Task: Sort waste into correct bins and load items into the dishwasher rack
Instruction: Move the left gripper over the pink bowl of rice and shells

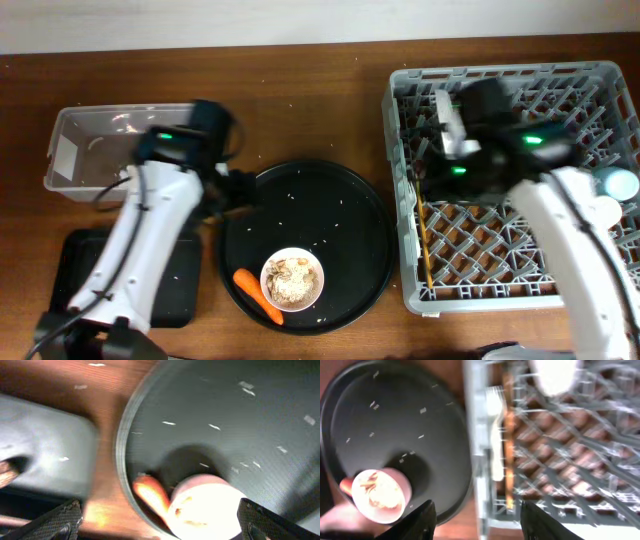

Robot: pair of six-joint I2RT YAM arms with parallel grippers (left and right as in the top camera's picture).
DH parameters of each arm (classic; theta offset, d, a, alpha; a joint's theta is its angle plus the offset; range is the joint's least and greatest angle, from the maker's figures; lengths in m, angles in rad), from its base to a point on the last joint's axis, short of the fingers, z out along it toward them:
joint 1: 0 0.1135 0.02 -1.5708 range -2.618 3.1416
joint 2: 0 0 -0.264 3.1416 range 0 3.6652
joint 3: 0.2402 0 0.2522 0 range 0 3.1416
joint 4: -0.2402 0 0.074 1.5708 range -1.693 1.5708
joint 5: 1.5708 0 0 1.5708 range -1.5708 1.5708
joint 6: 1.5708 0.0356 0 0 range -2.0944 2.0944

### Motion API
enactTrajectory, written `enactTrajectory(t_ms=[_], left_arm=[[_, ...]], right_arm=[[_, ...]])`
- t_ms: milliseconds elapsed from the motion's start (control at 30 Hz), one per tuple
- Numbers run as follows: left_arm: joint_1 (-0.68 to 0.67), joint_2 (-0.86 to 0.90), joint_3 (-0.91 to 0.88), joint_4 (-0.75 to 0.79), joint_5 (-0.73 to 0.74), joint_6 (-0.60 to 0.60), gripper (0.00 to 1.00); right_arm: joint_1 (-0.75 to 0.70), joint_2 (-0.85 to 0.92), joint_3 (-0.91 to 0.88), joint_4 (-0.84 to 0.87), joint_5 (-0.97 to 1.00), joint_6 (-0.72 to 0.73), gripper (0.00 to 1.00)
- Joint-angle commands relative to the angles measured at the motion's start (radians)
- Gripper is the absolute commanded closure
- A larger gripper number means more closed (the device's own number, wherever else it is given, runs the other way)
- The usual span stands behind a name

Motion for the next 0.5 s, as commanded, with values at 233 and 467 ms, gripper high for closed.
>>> enactTrajectory(t_ms=[233, 467], left_arm=[[-0.505, 0.097, 0.0, 0.114, 0.03, -0.23, 0.01], [-0.621, 0.283, 0.0, 0.136, 0.03, -0.27, 0.01]], right_arm=[[-0.261, -0.044, -0.003, -0.089, 0.0, -0.153, 0.4], [-0.261, -0.044, -0.003, -0.089, 0.002, -0.153, 0.41]])
